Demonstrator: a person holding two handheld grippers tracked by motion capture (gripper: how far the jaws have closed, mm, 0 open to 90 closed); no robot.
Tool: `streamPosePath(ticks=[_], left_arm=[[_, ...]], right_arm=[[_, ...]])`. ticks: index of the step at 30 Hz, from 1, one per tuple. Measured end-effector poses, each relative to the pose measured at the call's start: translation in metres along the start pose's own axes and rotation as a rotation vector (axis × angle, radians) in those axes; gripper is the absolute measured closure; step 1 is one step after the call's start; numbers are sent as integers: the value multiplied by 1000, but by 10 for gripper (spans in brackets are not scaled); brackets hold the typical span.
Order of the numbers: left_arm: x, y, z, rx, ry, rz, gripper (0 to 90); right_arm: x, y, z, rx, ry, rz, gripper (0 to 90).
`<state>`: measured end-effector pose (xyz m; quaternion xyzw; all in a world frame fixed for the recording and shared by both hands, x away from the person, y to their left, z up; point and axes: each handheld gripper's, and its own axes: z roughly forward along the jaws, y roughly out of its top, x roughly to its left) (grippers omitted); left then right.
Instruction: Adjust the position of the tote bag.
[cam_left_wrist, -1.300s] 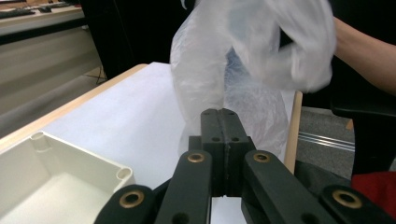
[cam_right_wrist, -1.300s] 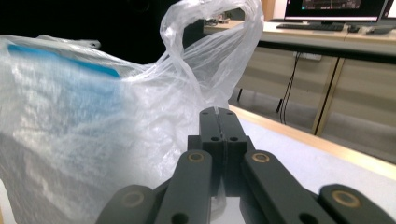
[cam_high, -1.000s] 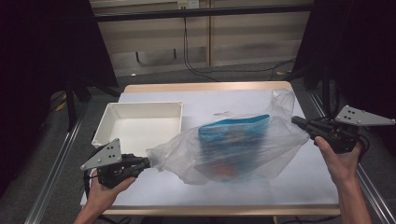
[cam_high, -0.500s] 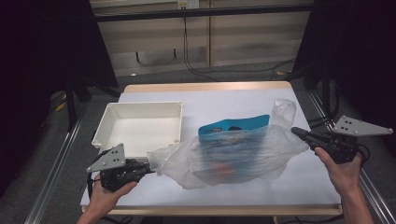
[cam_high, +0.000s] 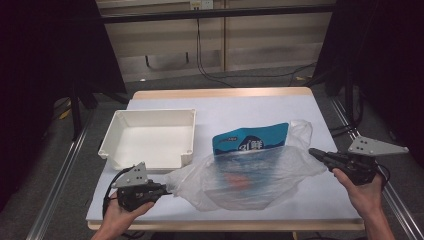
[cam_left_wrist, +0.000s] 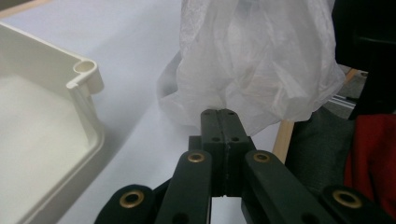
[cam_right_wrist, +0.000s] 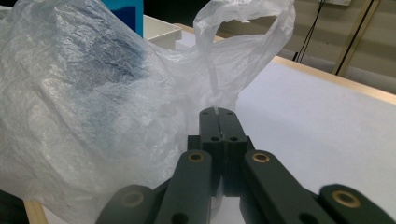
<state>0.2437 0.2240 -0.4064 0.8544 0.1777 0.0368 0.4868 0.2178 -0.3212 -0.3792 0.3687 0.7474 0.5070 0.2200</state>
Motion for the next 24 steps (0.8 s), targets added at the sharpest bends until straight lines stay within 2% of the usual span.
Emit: streamPosePath(ticks=[13, 20, 22, 24], left_arm=[[-1, -13, 2, 54, -4, -22, 900], [1, -20, 13, 129, -4, -19, 900], [1, -23, 17, 138, -8, -36, 900], [3, -24, 21, 157, -9, -43, 900]], right_arm=[[5, -24, 12, 79, 27, 21, 900], [6, -37, 19, 118, 31, 30, 900], [5, -47, 24, 144, 36, 42, 900], [4, -49, 25, 149, 36, 45, 900]])
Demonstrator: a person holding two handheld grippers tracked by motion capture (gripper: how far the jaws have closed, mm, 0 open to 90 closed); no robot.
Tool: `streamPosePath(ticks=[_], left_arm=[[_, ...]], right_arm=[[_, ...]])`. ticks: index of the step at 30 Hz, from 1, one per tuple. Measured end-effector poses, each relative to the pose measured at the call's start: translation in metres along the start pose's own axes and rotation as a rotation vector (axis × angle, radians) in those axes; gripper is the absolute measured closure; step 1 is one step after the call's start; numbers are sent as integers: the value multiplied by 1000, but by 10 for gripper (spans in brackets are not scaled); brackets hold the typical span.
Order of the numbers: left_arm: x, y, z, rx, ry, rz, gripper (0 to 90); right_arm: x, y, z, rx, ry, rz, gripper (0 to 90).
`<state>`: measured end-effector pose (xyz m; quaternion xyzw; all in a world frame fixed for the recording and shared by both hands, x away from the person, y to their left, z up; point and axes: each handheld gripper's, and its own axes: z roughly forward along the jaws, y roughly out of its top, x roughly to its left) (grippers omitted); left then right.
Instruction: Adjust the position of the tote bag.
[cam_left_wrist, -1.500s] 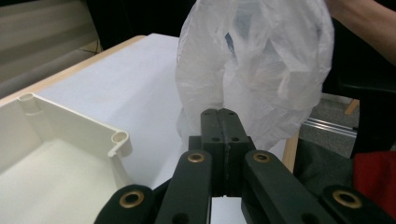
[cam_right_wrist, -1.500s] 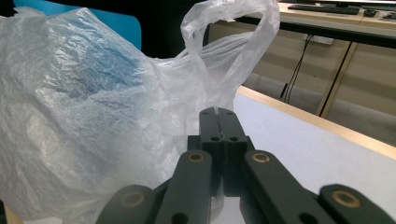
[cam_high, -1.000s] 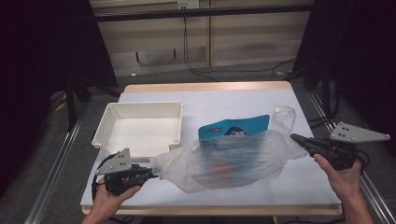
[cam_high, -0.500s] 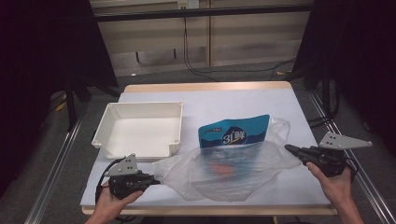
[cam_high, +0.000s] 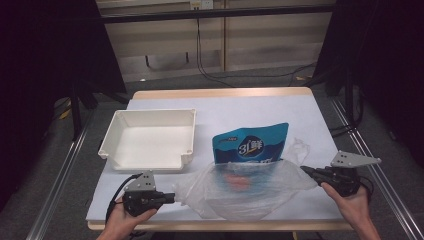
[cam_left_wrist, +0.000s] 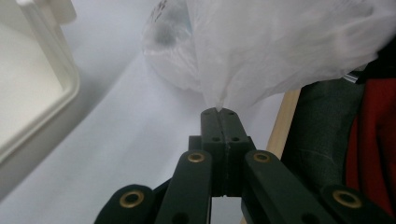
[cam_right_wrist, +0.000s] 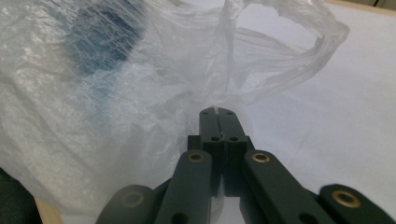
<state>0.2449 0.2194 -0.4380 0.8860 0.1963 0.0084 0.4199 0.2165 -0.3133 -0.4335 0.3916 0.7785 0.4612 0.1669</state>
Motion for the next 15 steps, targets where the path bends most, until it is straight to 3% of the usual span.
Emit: streamPosePath(ticks=[6, 12, 14, 15], left_arm=[[0, 0, 7, 21, -6, 5, 900], [3, -6, 17, 73, -13, 12, 900], [2, -4, 14, 57, -11, 9, 900], [2, -3, 12, 18, -25, 3, 900]], right_arm=[[3, -8, 15, 57, 6, -17, 900], [1, -16, 27, 117, 6, -32, 900], [1, -19, 29, 121, 8, -32, 900], [1, -20, 30, 124, 12, -31, 900]])
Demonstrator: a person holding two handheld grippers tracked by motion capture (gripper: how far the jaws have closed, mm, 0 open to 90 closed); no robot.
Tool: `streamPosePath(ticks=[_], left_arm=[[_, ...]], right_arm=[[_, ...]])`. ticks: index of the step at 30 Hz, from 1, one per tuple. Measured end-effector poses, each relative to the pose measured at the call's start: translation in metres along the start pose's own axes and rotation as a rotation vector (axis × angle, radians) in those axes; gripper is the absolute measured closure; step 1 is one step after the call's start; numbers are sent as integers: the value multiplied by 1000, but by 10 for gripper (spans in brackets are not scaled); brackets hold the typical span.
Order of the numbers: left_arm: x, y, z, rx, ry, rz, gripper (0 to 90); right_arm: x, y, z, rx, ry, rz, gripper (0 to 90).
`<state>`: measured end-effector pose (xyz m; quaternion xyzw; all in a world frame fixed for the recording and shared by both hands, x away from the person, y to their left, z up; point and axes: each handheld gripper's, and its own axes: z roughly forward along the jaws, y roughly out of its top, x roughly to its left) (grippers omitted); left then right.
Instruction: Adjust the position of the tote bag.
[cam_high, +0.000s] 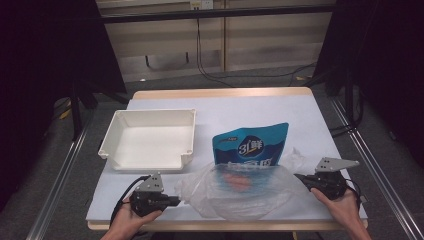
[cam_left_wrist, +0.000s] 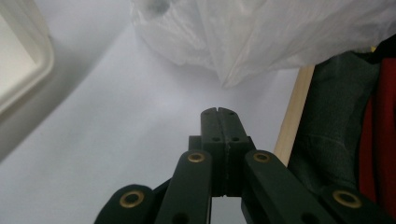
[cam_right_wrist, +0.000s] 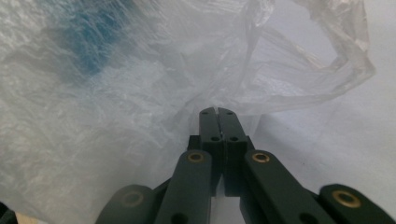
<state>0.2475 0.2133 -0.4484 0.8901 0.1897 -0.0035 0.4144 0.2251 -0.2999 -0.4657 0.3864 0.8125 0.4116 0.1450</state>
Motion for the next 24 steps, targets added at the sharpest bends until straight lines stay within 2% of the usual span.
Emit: streamPosePath(ticks=[3, 4, 5, 6, 8, 9, 10, 11, 12, 13, 14, 17, 20, 22, 24], left_arm=[[-2, 2, -11, -62, -5, -8, 900], [-3, 2, -13, -88, -13, -4, 900], [-3, 2, -16, -96, -9, -3, 845], [-4, 3, -19, -107, 4, -8, 728], [-5, 4, -26, -129, 22, -9, 708], [-5, 4, -30, -137, 38, -17, 634], [-6, 4, -35, -153, 45, -27, 634], [-8, 3, -44, -181, 58, -20, 556], [-8, 3, -44, -181, 58, -20, 524], [-9, 4, -51, -200, 65, -18, 488], [-11, 5, -55, -221, 74, -14, 488], [-17, 13, -66, -258, 88, 0, 414], [-19, 25, -74, -304, 75, 16, 400], [-19, 34, -75, -319, 61, 22, 379], [-20, 43, -71, -304, 51, 40, 362]], right_arm=[[0, 0, -1, -20, -6, 8, 892], [-1, 0, -4, -39, -11, 22, 854], [-2, 1, -7, -54, -16, 31, 806], [-3, 4, -14, -83, -34, 38, 764], [-3, 5, -17, -95, -37, 43, 742], [-2, 10, -28, -130, -58, 45, 694], [-2, 10, -28, -130, -58, 45, 694], [-1, 15, -37, -159, -67, 44, 657], [-1, 15, -37, -159, -67, 44, 657], [1, 19, -46, -183, -70, 40, 630], [1, 19, -46, -183, -70, 40, 630], [2, 25, -57, -229, -81, 36, 607], [5, 35, -66, -256, -81, 25, 595], [8, 41, -69, -273, -72, 7, 585], [11, 48, -71, -285, -56, -4, 563]])
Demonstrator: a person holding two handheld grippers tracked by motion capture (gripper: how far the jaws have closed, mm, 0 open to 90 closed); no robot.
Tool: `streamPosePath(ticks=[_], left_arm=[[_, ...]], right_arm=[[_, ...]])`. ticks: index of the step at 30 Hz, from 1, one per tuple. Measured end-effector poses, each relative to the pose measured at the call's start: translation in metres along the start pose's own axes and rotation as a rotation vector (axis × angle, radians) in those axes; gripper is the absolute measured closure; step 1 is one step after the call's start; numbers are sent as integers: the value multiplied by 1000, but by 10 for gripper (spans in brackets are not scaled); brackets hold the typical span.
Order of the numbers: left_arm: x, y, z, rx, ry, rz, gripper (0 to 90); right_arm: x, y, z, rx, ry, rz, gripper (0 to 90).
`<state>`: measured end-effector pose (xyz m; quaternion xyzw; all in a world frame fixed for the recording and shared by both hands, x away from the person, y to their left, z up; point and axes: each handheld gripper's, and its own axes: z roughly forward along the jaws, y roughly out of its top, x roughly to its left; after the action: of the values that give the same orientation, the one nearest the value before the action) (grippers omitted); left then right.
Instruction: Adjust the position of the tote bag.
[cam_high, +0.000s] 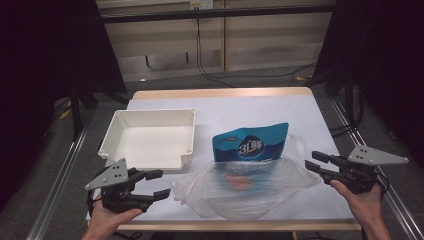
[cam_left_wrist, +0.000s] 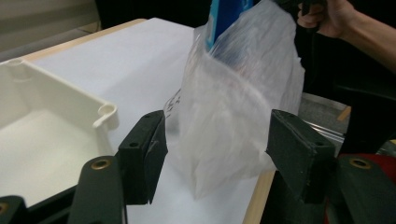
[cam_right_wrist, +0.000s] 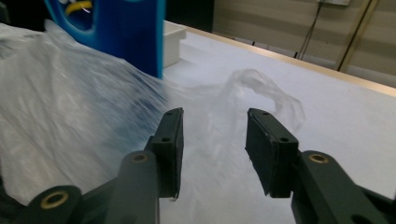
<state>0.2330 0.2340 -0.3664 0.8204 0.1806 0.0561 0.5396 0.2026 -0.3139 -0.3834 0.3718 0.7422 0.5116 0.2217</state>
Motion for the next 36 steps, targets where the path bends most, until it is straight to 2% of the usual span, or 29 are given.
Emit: streamPosePath(ticks=[1, 3, 6, 7, 8, 10, 11, 12, 13, 14, 15, 16, 17, 18, 20, 21, 23, 24, 25, 27, 32, 36], left_arm=[[-1, 3, 5, 1, -12, 4, 346], [-3, 8, 14, 15, -32, 17, 311], [-6, 16, 29, 30, -49, 52, 307], [-7, 18, 34, 38, -56, 58, 299], [-7, 20, 38, 42, -52, 56, 299], [-5, 22, 46, 44, -77, 49, 315], [-4, 22, 50, 51, -75, 46, 322], [-3, 21, 54, 62, -89, 35, 316], [-1, 19, 58, 76, -98, 34, 337], [-1, 16, 63, 87, -90, 29, 337], [1, 12, 68, 107, -102, 19, 334], [2, 6, 78, 167, -105, 18, 331], [2, 6, 78, 167, -105, 18, 330], [3, 2, 83, 185, -112, 16, 339], [5, -3, 87, 220, -113, 18, 363], [6, -3, 87, 233, -115, 23, 437], [6, -5, 86, 228, -116, 20, 673], [7, -6, 86, 239, -121, 29, 673], [6, -9, 86, 251, -129, 33, 786], [5, -10, 86, 253, -133, 30, 861], [4, -15, 87, 275, -119, 35, 895], [7, -21, 90, 327, -102, 40, 900]], right_arm=[[3, 3, 0, -7, 1, -7, 550], [14, 11, 3, 4, 20, -54, 493], [18, 15, 5, 5, 46, -63, 475], [21, 19, 7, 10, 81, -47, 439], [21, 19, 7, 10, 81, -47, 439], [22, 21, 10, 23, 115, -38, 408], [23, 21, 12, 35, 125, -39, 395], [24, 20, 14, 42, 134, -39, 388], [26, 16, 20, 71, 151, -41, 383], [26, 16, 20, 71, 151, -41, 383], [26, 13, 24, 87, 153, -46, 385], [26, 8, 31, 123, 163, -49, 418], [26, 8, 31, 123, 163, -49, 418], [25, 3, 36, 155, 175, -49, 487], [25, 0, 37, 164, 166, -50, 515], [25, -2, 38, 169, 179, -47, 565], [24, -7, 41, 182, 192, -44, 681], [24, -7, 41, 182, 192, -44, 681], [24, -11, 42, 190, 206, -46, 792], [23, -14, 44, 197, 215, -44, 876], [24, -22, 49, 229, 227, -41, 900], [26, -28, 53, 259, 220, -49, 900]])
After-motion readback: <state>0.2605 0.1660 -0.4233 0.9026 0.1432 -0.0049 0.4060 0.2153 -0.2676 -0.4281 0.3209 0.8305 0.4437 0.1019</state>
